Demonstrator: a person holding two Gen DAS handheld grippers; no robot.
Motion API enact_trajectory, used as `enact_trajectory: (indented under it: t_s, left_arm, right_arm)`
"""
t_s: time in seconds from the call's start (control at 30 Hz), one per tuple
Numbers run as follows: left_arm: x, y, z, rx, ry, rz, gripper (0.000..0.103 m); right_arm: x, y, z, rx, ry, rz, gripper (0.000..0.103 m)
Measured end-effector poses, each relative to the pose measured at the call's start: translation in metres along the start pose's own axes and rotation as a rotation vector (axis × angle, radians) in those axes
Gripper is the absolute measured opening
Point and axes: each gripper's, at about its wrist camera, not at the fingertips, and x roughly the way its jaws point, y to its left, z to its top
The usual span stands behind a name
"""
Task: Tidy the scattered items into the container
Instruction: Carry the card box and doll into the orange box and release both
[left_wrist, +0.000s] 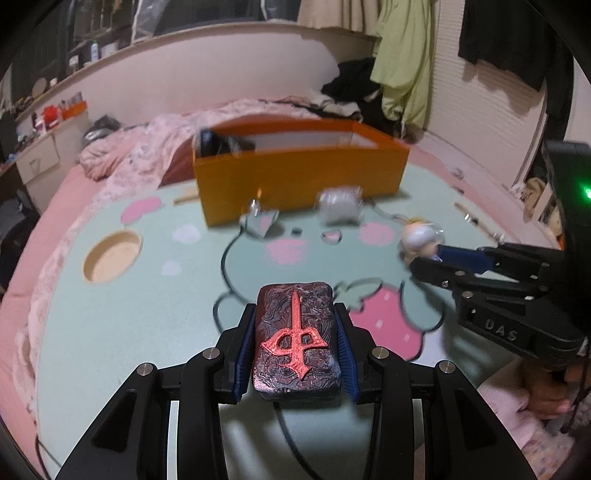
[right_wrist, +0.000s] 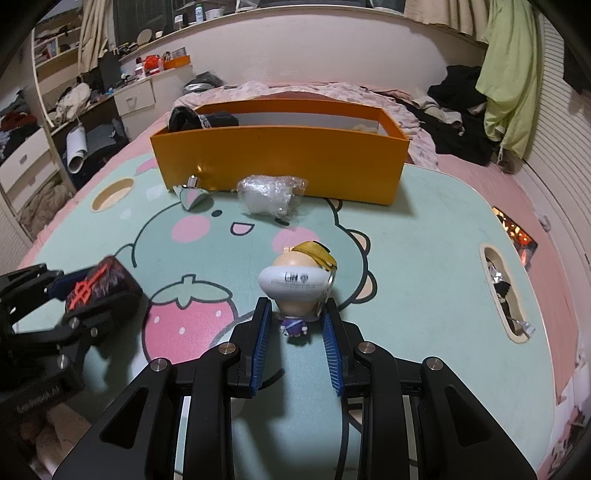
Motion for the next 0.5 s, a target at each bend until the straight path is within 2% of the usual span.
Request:
enact_trajectory:
  t_s: [0.17,0.4,0.5]
  left_arm:
    - [-0.011,-0.005,0.047,0.04,-0.057,-0.022,0.038]
    - [-0.002,0.008,0.121,0.016,-0.095,-0.039,0.038]
    - [0.009,0.012,0.148,0.017,-0.093,-0.009,0.038]
  right_arm:
    - [-0.013,-0.007,0.031,0.009,-0.057,-0.018,0.029]
    - [-0.021,-0.023,0.105,0.056,-0.113,0.0,0.029]
    - [-0.016,-0.03,0.134,0.077,-0.121,0.001,0.029]
